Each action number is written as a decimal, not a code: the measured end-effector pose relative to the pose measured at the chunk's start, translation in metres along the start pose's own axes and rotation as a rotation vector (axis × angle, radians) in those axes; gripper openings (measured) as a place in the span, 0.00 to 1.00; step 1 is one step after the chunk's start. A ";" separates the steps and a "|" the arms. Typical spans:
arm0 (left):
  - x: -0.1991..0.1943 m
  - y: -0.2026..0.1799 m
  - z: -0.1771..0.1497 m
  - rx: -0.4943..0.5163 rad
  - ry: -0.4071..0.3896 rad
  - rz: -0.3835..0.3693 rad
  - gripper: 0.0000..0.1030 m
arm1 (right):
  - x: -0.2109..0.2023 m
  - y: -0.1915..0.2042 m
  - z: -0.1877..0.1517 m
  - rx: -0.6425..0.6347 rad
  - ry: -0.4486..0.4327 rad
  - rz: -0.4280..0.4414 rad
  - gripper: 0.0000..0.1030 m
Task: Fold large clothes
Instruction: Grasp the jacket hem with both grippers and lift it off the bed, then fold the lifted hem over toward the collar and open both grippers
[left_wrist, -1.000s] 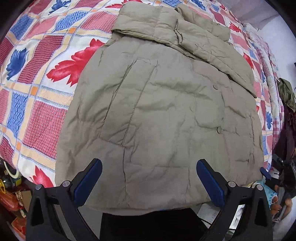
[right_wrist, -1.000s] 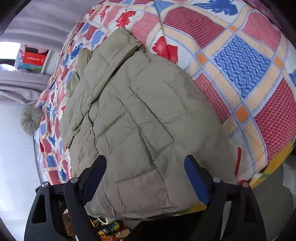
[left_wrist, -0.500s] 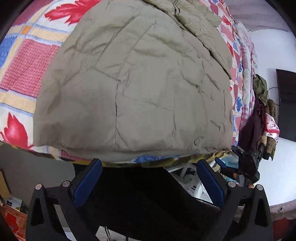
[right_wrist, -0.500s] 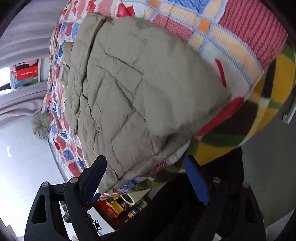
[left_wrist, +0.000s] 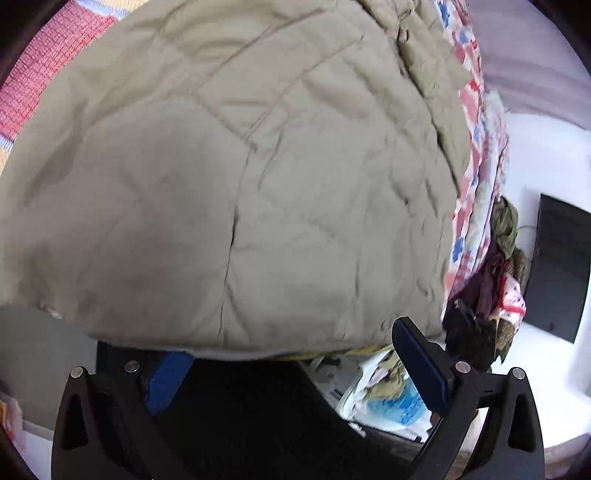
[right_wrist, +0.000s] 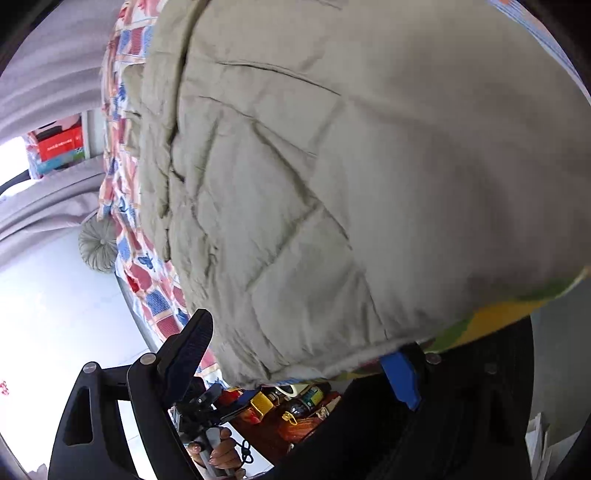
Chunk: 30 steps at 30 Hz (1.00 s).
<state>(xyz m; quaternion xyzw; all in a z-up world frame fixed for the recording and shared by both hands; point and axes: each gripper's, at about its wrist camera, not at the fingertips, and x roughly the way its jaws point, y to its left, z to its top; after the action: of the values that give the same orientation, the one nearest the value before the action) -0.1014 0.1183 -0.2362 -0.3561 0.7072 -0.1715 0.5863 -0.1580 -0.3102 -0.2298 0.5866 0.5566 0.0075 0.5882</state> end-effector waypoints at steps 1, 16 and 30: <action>0.000 -0.002 0.003 -0.001 -0.011 -0.005 0.99 | 0.000 0.003 0.002 -0.003 -0.005 0.018 0.86; -0.024 -0.037 0.026 0.105 -0.104 0.082 0.18 | 0.005 0.007 0.017 0.032 -0.007 -0.064 0.15; -0.101 -0.137 0.077 0.365 -0.331 0.072 0.18 | -0.034 0.118 0.035 -0.327 -0.144 -0.075 0.12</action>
<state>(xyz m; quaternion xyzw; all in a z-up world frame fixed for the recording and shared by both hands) 0.0188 0.1093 -0.0939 -0.2421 0.5711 -0.2149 0.7544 -0.0716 -0.3194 -0.1363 0.4610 0.5259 0.0338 0.7140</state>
